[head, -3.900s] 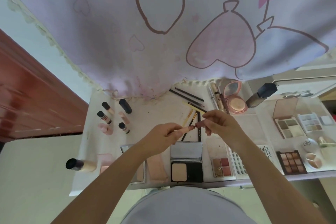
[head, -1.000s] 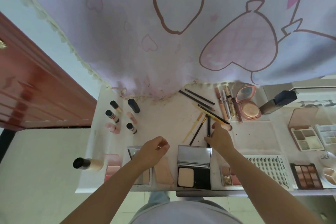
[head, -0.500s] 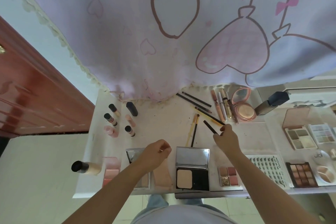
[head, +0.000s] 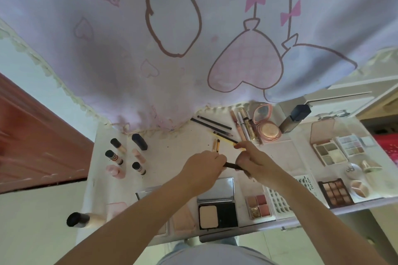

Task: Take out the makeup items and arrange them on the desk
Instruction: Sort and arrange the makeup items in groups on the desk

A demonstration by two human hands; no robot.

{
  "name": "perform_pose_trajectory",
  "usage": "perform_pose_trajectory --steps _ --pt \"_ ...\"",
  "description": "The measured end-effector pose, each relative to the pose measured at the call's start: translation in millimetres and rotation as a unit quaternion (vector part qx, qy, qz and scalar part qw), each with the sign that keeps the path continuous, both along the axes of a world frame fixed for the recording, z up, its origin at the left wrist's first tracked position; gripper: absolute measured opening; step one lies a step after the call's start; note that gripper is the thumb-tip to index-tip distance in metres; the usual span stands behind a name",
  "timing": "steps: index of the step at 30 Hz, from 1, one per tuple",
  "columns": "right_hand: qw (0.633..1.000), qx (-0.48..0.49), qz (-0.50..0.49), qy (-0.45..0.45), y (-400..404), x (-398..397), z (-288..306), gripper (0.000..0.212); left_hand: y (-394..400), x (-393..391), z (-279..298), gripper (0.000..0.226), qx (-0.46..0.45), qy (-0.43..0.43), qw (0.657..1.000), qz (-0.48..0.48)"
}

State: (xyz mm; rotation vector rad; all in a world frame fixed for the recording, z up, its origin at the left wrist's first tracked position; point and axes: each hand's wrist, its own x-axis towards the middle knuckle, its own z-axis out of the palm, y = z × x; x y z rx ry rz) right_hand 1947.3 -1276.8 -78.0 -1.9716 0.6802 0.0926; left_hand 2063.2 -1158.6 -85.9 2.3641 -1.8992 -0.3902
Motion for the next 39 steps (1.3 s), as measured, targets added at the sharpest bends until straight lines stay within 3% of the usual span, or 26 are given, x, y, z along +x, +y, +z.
perform_pose_trajectory --steps 1,4,8,12,17,22,26,32,39 --pt "0.999 0.004 -0.052 -0.015 -2 1 1 0.015 1 1 1 0.029 0.018 0.004 1.000 -0.001" --pt "0.984 -0.086 -0.154 -0.027 -6 5 1 0.022 3 1 6 0.031 0.056 0.037 0.998 0.003" --pt "0.959 -0.263 -0.093 0.046 6 15 -2 0.035 0 -8 16 0.031 0.048 0.121 0.991 0.038" --pt "0.939 -0.337 -0.051 0.046 7 22 -2 0.036 0 -5 22 0.025 0.048 0.246 0.964 0.086" --pt "0.959 -0.283 0.010 -0.015 2 23 3 0.031 10 6 20 0.023 0.040 0.276 0.955 0.101" --pt "0.928 -0.350 0.129 0.021 -2 21 -3 0.038 14 21 20 0.026 0.052 0.248 0.965 0.071" --pt "0.933 -0.326 0.146 0.037 -9 25 -9 0.038 16 25 15 0.022 0.078 0.216 0.972 0.038" --pt "0.944 -0.313 0.051 0.094 -46 2 -12 0.039 42 68 3 0.022 0.092 0.140 0.980 0.106" --pt "0.963 -0.237 0.105 0.074 -19 12 -18 0.044 27 44 -6 0.022 -0.007 0.254 0.963 0.093"
